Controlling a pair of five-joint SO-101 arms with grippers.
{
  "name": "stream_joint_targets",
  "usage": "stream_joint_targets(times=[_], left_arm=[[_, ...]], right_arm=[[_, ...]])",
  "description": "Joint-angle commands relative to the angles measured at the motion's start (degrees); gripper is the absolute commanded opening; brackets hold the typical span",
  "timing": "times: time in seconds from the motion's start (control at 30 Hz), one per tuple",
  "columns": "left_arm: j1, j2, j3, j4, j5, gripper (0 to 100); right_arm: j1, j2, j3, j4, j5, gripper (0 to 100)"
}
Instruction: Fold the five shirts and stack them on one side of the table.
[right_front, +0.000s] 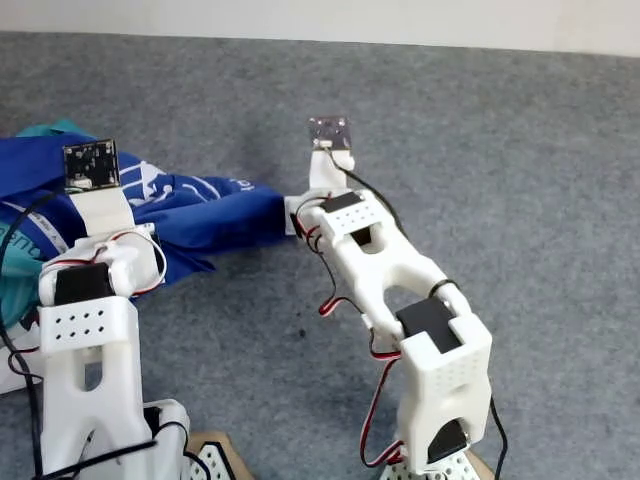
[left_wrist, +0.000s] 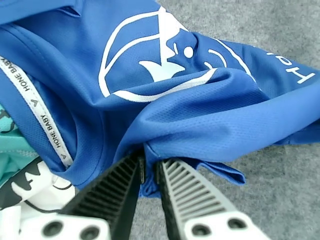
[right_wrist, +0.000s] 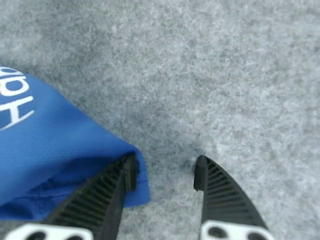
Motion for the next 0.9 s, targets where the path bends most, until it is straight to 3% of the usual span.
stream_joint_targets(times=[0.0,0.23,0.67,0.83,0.87], left_arm=[[-0.7,-1.4,-0.4,-1.6,-0.1,1],[-0.7,-1.4,-0.4,-1.6,4.3,1],[-0.7,-1.4,-0.3,-2.5,4.3,1],[-0.7,-1.4,-0.3,-2.5,4.3,1],[-0.7,-1.4,-0.3,-2.5,4.3,1]], right_arm=[[-0.7,0.0,-2.3,0.2,-0.7,19.9],[-4.3,-4.4,-2.1,5.3,-0.8,19.9],[-6.2,-5.0,0.6,5.3,-0.8,19.2],[-6.2,-5.0,0.6,5.3,-0.4,0.0],[-6.2,-5.0,0.6,5.3,-0.4,1.0]])
